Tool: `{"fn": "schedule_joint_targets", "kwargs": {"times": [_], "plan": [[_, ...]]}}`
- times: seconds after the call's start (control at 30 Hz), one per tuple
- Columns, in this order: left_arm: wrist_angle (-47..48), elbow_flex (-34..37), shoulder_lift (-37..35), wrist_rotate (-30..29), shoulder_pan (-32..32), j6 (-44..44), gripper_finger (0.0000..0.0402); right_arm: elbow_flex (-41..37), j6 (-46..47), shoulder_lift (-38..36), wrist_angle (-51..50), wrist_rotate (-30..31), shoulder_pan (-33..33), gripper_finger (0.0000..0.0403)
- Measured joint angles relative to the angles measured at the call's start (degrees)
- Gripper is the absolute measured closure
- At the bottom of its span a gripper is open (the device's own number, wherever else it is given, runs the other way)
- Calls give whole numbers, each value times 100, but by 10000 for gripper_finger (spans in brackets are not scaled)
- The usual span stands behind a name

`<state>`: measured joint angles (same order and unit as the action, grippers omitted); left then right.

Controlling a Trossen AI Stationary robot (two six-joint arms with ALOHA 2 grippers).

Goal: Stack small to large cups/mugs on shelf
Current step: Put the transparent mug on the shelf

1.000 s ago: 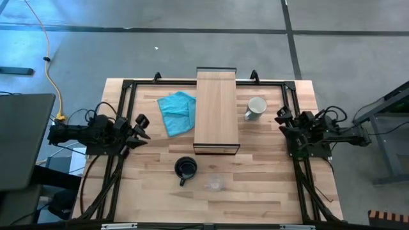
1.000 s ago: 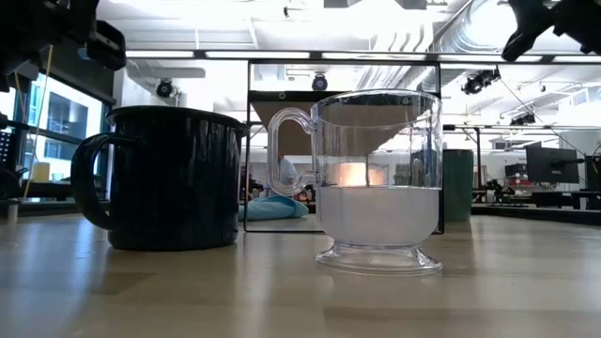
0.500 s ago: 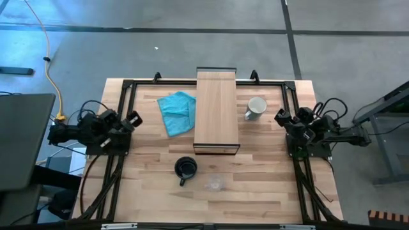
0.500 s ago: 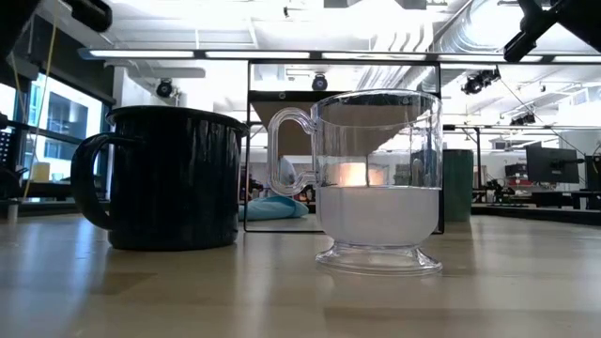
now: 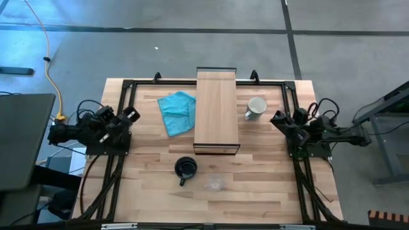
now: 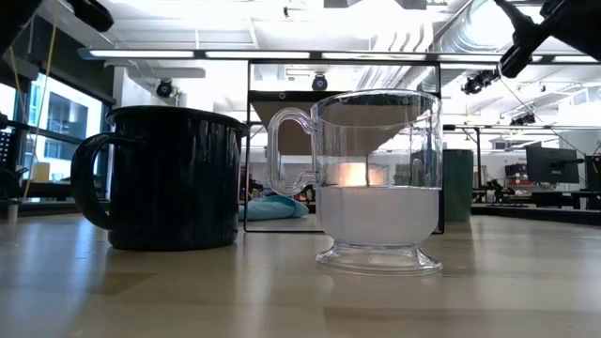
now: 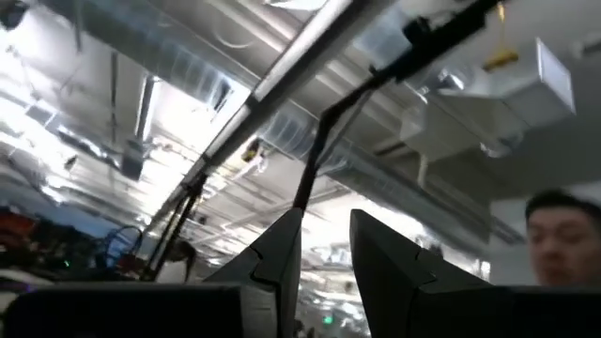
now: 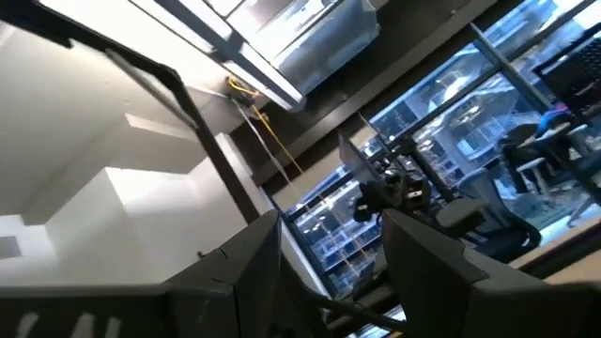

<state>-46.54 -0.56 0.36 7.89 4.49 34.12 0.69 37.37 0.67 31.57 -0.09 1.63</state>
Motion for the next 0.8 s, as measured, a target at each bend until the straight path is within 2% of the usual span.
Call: {"fn": "schedule_joint_targets", "kwargs": {"times": [0.07,0.27,0.6,0.8], "plan": [[88,0,0,-4,-2,276,318,1,-177,61,0,8,0,224],[1060,0,14,-31,-2,343,318,226,-1092,364,-329,162,0,224],[1650,0,15,-113,-2,794,318,1553,-1498,1313,-2192,229,0,224],[1934,0,261,317,-2,1476,318,2307,-1865,2150,-2498,-9,1,224]]}}
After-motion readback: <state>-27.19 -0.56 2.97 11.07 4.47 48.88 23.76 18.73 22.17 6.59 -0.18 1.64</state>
